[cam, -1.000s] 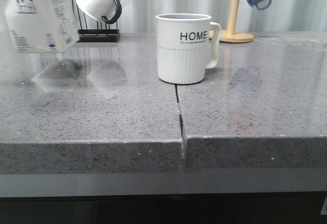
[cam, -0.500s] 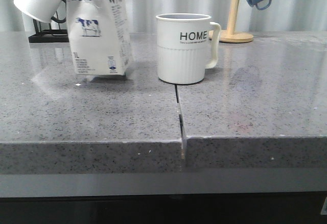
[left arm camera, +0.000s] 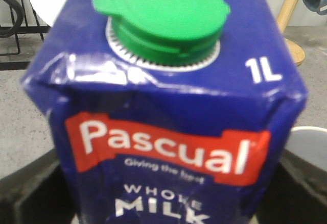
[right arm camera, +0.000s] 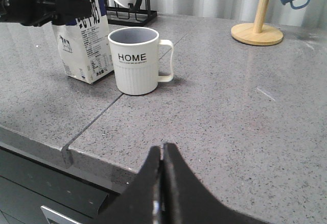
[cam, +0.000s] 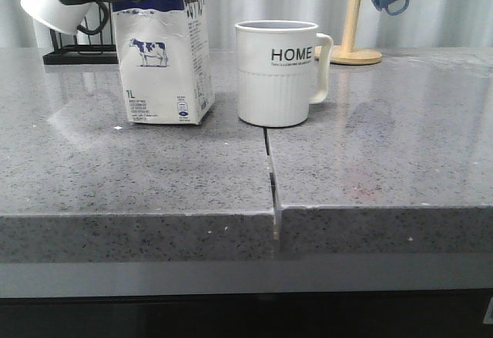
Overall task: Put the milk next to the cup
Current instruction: 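Lower the carton onto the table, open the left gripper, withdraw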
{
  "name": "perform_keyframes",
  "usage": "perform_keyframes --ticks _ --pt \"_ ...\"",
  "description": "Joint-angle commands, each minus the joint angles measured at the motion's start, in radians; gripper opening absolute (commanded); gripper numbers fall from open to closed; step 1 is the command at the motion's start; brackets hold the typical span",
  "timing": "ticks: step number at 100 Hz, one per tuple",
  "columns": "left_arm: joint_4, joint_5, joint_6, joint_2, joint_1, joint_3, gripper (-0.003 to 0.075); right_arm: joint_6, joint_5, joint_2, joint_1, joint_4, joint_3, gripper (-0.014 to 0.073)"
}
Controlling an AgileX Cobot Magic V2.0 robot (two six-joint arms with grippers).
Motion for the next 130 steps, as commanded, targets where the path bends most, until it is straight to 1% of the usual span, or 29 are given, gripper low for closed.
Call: perform_keyframes --ticks 1,4,15,29,38,67,77,84,88,90,91,102,109,110,116,117,123,124,130 --pt "0.001 -0.023 -0.002 -0.032 -0.01 -0.032 0.0694 -0.008 -0.074 0.012 0.001 0.0 -0.022 -0.0059" --pt "0.001 -0.023 -0.002 -0.032 -0.01 -0.032 0.0715 -0.008 -0.074 0.012 0.001 0.0 -0.022 -0.0059" --pt "-0.001 -0.021 0.002 -0.041 -0.01 -0.028 0.0669 -0.008 -0.074 0.012 0.001 0.0 -0.022 -0.0059" --pt "-0.001 -0.026 0.002 -0.055 -0.023 -0.016 0.0669 -0.008 -0.074 0.012 0.001 0.0 -0.022 -0.0059" --pt "-0.001 -0.04 0.022 -0.082 -0.036 0.016 0.0669 -0.008 -0.074 0.012 0.001 0.0 -0.022 -0.0059" --pt "0.001 -0.057 0.022 -0.219 -0.072 0.149 0.0668 -0.008 -0.074 0.012 0.001 0.0 -0.022 -0.0059" --pt "0.042 -0.038 0.02 -0.287 -0.072 0.194 0.0631 -0.008 -0.074 0.012 0.001 0.0 -0.022 -0.0059" --pt "0.065 -0.014 0.02 -0.329 -0.068 0.217 0.0571 -0.008 -0.074 0.012 0.001 0.0 -0.022 -0.0059" --pt "0.078 -0.001 0.012 -0.355 -0.057 0.228 0.052 -0.008 -0.074 0.012 0.001 0.0 -0.022 -0.0059" --pt "0.098 0.01 -0.003 -0.368 -0.048 0.236 0.048 -0.008 -0.074 0.012 0.001 0.0 -0.022 -0.0059" --pt "0.103 0.014 -0.003 -0.371 -0.042 0.238 0.048 -0.008 -0.074 0.012 0.001 0.0 -0.022 -0.0059" --pt "0.214 0.079 -0.105 -0.422 0.022 0.261 0.0295 -0.008 -0.074 0.012 0.001 0.0 -0.022 -0.0059" --pt "0.315 0.149 -0.192 -0.446 0.09 0.272 0.0166 -0.008 -0.074 0.012 0.001 0.0 -0.022 -0.0059" --pt "0.336 0.166 -0.207 -0.45 0.112 0.272 0.0141 -0.008 -0.074 0.012 0.001 0.0 -0.022 -0.0059" --pt "0.418 0.239 -0.271 -0.463 0.168 0.272 0.0053 -0.008 -0.074 0.012 0.001 0.0 -0.022 -0.0059" --pt "0.439 0.254 -0.288 -0.468 0.192 0.272 0.0035 -0.008 -0.074 0.012 0.001 0.0 -0.022 -0.0059" --pt "0.525 0.307 -0.363 -0.48 0.245 0.272 -0.0022 -0.008 -0.074 0.012 0.001 0.0 -0.022 -0.0059" --pt "0.547 0.318 -0.378 -0.483 0.268 0.272 -0.002 -0.008 -0.074 0.012 0.001 0.0 -0.022 -0.0059" --pt "0.623 0.36 -0.443 -0.496 0.318 0.272 -0.002 -0.008 -0.074 0.012 0.001 0.0 -0.022 -0.0059"
